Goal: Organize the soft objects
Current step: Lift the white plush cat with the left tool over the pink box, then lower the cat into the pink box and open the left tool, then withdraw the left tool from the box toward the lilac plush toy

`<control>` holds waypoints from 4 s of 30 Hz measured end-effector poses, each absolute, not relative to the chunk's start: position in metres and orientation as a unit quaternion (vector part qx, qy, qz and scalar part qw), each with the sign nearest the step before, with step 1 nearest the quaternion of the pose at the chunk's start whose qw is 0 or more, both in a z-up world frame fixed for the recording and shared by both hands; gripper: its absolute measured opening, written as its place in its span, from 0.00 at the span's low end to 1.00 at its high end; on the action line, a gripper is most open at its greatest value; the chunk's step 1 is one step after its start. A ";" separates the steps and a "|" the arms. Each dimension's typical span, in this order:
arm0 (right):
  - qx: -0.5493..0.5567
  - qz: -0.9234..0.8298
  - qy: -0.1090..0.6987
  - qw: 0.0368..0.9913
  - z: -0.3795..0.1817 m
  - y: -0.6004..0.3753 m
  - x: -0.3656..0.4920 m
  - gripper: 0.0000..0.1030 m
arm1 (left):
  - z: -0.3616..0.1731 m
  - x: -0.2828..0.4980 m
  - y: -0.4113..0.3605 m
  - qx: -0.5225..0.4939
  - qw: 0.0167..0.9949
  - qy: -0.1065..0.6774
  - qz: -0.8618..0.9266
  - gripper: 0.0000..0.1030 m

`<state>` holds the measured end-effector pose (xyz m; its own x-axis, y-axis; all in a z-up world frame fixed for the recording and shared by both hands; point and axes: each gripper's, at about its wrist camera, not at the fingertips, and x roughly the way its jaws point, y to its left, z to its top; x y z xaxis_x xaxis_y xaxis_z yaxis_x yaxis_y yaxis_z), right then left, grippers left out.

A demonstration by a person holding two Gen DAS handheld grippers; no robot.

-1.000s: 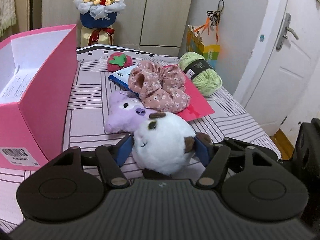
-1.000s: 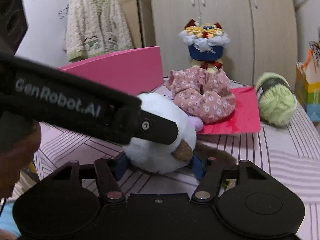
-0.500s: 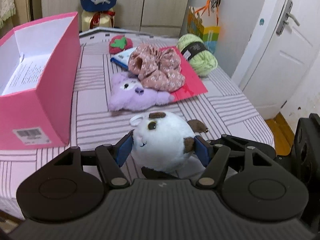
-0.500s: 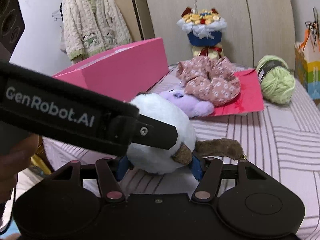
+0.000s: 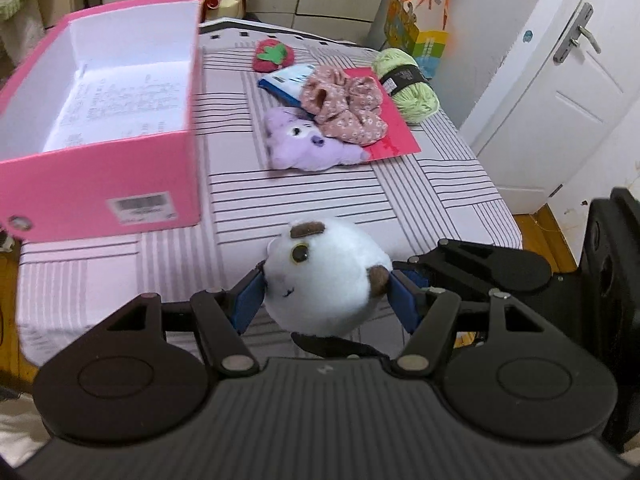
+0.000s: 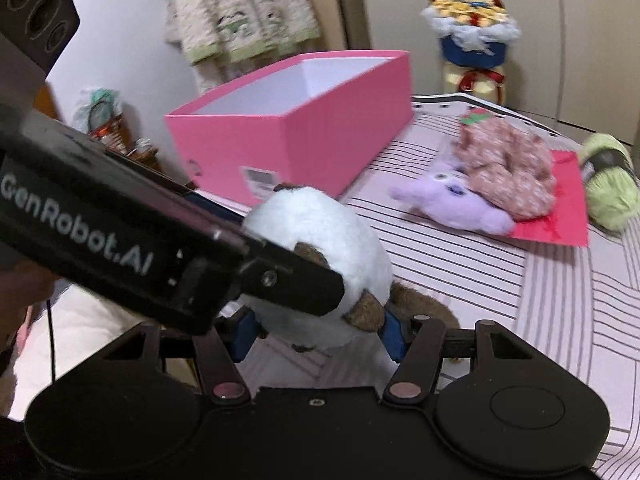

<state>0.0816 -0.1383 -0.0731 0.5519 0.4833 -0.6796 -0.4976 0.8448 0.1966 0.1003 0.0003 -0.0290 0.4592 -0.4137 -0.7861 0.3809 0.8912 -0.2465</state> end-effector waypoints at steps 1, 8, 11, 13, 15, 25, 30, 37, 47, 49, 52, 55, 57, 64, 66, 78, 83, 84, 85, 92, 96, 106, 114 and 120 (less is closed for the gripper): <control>-0.014 0.285 0.380 0.880 -0.069 -0.133 0.079 0.64 | -0.026 0.097 0.006 -0.020 0.855 0.465 -0.228 0.64; -0.029 0.315 0.374 0.872 -0.048 -0.100 0.067 0.64 | -0.008 0.077 0.047 -0.041 0.861 0.462 -0.208 0.64; -0.016 0.334 0.382 0.862 -0.037 -0.093 0.068 0.64 | 0.001 0.071 0.061 -0.043 0.864 0.458 -0.207 0.64; -0.009 0.344 0.386 0.856 -0.032 -0.090 0.073 0.64 | 0.006 0.070 0.070 -0.047 0.864 0.458 -0.204 0.64; -0.004 0.352 0.388 0.852 -0.026 -0.086 0.076 0.64 | 0.012 0.070 0.077 -0.050 0.865 0.457 -0.203 0.64; 0.012 0.367 0.376 0.851 0.011 -0.070 0.105 0.64 | 0.052 0.087 0.102 -0.049 0.879 0.423 -0.214 0.67; 0.010 0.363 0.355 0.861 0.028 -0.063 0.130 0.65 | 0.074 0.108 0.111 -0.049 0.894 0.391 -0.214 0.67; 0.032 0.363 0.332 0.870 0.035 -0.061 0.183 0.66 | 0.088 0.158 0.117 -0.046 0.909 0.358 -0.210 0.67; 0.063 0.393 0.370 0.840 0.024 -0.039 0.292 0.66 | 0.086 0.241 0.127 -0.087 0.923 0.332 -0.173 0.67; 0.057 0.395 0.379 0.835 0.019 -0.032 0.309 0.66 | 0.081 0.256 0.135 -0.104 0.920 0.337 -0.168 0.67; 0.044 0.390 0.376 0.839 0.014 -0.027 0.321 0.66 | 0.069 0.277 0.146 -0.126 0.914 0.350 -0.163 0.67; 0.019 0.377 0.377 0.846 0.007 -0.024 0.331 0.65 | 0.054 0.295 0.151 -0.149 0.904 0.362 -0.170 0.66; -0.003 0.365 0.377 0.852 0.004 -0.023 0.337 0.65 | 0.045 0.307 0.151 -0.164 0.900 0.364 -0.173 0.66; -0.050 0.330 0.440 0.834 -0.012 -0.016 0.379 0.65 | 0.007 0.346 0.149 -0.226 0.879 0.396 -0.136 0.64; -0.064 0.321 0.455 0.828 -0.015 -0.010 0.390 0.65 | -0.003 0.354 0.150 -0.246 0.873 0.404 -0.124 0.64; -0.172 0.258 0.455 0.835 -0.036 0.007 0.391 0.70 | -0.036 0.379 0.144 -0.279 0.846 0.438 -0.117 0.60; -0.169 0.266 0.449 0.836 -0.036 0.008 0.394 0.73 | -0.039 0.380 0.145 -0.282 0.846 0.440 -0.104 0.62; -0.157 0.274 0.448 0.836 -0.034 0.005 0.393 0.73 | -0.040 0.379 0.145 -0.281 0.846 0.442 -0.098 0.62; -0.140 0.280 0.449 0.837 -0.032 0.002 0.392 0.73 | -0.040 0.378 0.144 -0.275 0.845 0.448 -0.094 0.63; -0.063 0.312 0.415 0.852 -0.010 -0.026 0.365 0.59 | -0.020 0.358 0.153 -0.239 0.866 0.422 -0.121 0.67; -0.019 0.333 0.414 0.847 -0.003 -0.044 0.348 0.59 | 0.002 0.335 0.151 -0.194 0.886 0.393 -0.151 0.67; -0.007 0.347 0.379 0.858 0.030 -0.073 0.288 0.59 | 0.055 0.257 0.139 -0.095 0.918 0.343 -0.177 0.68; -0.036 0.355 0.331 0.873 0.072 -0.102 0.225 0.60 | 0.087 0.187 0.123 -0.038 0.932 0.300 -0.197 0.74; -0.043 0.345 0.314 0.883 0.085 -0.124 0.189 0.60 | 0.101 0.141 0.099 0.002 0.931 0.286 -0.224 0.76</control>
<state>0.1891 -0.1237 0.0851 0.5643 0.5826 -0.5850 -0.6362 0.7584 0.1416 0.1414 0.0992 0.1015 0.7354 -0.4166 -0.5345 0.4192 0.8994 -0.1242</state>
